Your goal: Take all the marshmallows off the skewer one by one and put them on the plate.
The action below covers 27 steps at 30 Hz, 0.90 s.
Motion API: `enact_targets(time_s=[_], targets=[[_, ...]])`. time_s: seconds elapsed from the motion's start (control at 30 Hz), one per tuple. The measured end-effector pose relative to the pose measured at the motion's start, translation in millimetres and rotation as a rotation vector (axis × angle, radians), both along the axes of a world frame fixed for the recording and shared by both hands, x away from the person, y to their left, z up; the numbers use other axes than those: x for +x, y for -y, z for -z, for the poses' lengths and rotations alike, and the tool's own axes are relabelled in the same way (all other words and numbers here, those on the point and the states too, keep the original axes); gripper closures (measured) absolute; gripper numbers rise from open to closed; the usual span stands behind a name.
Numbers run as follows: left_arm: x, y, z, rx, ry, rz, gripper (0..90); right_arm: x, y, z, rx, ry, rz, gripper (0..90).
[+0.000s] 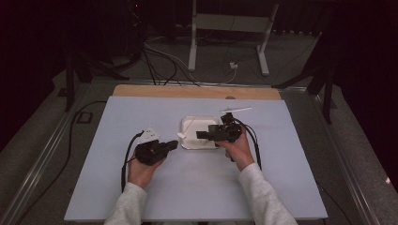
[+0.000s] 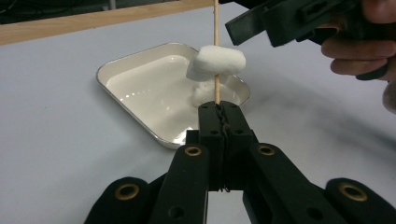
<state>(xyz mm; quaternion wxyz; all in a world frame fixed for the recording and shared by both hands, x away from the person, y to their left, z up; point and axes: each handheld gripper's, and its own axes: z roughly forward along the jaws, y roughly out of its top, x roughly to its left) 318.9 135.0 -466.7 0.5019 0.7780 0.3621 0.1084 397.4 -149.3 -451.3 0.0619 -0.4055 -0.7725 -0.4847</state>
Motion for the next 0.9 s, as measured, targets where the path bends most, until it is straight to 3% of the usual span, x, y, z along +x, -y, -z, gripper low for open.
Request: enact_targets(time_s=[0.4, 0.63, 0.9], targets=[[-2.9, 10.3, -2.0, 0.0, 0.018, 0.037, 90.0, -5.9, -28.4, -4.4, 0.049, -0.047, -0.081, 23.3], [-3.8, 13.6, -2.2, 0.002, 0.028, 0.052, 90.0, -5.8, -39.0, -2.2, 0.107, -0.114, -0.144, 43.6], [-3.9, 14.3, -0.7, 0.007, 0.035, 0.065, 90.0, -4.3, -41.1, 0.7, 0.107, -0.17, -0.16, 65.7]])
